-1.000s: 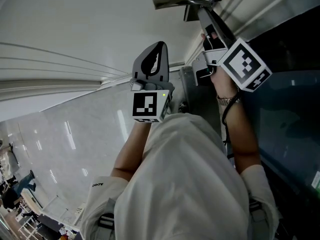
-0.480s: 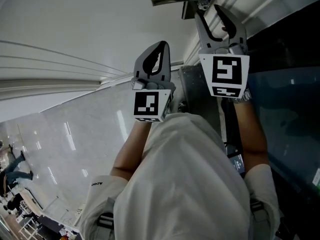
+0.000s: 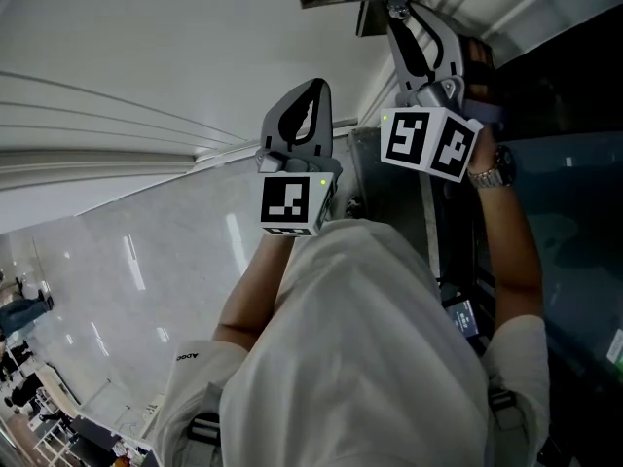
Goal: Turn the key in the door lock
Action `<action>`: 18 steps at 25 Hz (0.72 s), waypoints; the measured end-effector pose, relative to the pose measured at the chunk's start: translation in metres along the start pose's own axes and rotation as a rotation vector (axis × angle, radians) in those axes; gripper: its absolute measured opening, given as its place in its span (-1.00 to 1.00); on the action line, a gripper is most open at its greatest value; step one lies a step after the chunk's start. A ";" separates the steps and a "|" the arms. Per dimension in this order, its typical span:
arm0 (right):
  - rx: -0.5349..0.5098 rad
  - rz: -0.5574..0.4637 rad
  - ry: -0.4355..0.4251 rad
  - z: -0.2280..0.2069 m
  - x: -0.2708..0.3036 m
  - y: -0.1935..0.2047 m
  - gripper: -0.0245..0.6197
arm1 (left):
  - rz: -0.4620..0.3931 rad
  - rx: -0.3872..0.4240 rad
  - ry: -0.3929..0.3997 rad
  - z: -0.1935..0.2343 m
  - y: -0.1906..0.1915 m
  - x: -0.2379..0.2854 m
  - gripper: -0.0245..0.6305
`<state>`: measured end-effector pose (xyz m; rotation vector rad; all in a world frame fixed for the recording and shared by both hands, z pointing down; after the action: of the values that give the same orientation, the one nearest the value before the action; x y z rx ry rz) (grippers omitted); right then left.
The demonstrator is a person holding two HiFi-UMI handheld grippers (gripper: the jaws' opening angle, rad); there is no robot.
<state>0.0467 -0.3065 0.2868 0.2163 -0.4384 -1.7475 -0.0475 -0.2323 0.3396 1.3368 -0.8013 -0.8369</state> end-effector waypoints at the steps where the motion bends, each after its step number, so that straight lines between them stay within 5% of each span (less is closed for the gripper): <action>1: -0.021 -0.003 0.001 0.000 0.001 -0.001 -0.47 | 0.000 0.000 -0.001 0.000 0.000 0.000 -0.91; 13: -0.085 0.019 -0.022 0.010 0.009 -0.002 -0.47 | 0.002 -0.001 -0.015 0.005 -0.004 -0.002 -0.91; 18: -0.036 0.017 0.039 -0.001 0.011 -0.003 -0.77 | 0.006 -0.003 -0.008 0.007 -0.003 0.002 -0.91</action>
<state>0.0418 -0.3169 0.2853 0.2194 -0.3791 -1.7308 -0.0530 -0.2380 0.3373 1.3288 -0.8095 -0.8390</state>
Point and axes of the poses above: the fingertips, and each gripper's own axes: x forward along the fingers, z to its left, y out of its underside, the point moved 1 cm from there along -x, backward along the fingers, and after that the axes turned 5 degrees about y, right-handed, at the moved point
